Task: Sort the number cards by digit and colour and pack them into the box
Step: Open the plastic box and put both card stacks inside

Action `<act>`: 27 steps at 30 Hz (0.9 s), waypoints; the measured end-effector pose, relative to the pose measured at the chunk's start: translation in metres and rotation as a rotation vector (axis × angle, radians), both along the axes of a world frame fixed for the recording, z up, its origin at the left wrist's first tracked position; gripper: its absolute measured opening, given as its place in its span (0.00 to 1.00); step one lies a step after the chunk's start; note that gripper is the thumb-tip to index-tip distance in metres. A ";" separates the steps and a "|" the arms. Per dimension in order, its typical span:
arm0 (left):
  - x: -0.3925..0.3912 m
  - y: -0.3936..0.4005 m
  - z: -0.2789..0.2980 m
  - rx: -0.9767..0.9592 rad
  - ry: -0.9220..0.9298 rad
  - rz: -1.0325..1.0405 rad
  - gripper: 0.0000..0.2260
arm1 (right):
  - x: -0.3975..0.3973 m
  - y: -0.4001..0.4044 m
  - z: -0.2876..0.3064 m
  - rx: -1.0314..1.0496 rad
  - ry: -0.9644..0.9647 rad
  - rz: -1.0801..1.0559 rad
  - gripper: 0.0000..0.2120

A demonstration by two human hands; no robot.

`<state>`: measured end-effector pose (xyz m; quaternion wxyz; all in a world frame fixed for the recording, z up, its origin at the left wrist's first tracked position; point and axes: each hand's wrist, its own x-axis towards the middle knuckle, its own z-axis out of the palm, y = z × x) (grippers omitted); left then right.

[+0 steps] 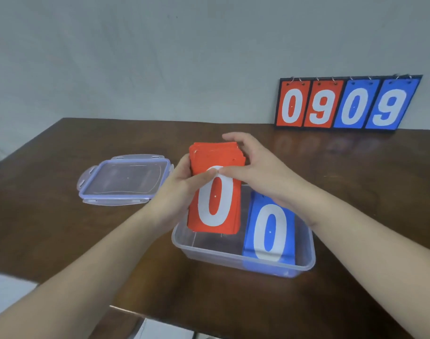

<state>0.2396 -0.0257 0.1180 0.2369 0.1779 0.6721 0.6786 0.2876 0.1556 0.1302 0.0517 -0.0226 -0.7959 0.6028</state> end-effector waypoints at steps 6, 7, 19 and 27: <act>0.020 0.004 -0.007 -0.279 0.087 0.103 0.22 | 0.001 0.006 -0.022 0.143 -0.096 0.079 0.18; 0.021 0.005 -0.008 -0.311 0.158 0.142 0.24 | 0.000 0.005 -0.026 0.141 -0.106 0.078 0.18; 0.006 -0.014 -0.047 -0.457 0.436 0.226 0.11 | 0.006 -0.008 -0.032 0.881 -0.123 0.067 0.20; -0.002 -0.019 -0.054 -0.360 0.373 0.193 0.08 | 0.020 -0.021 -0.041 1.046 -0.062 -0.035 0.22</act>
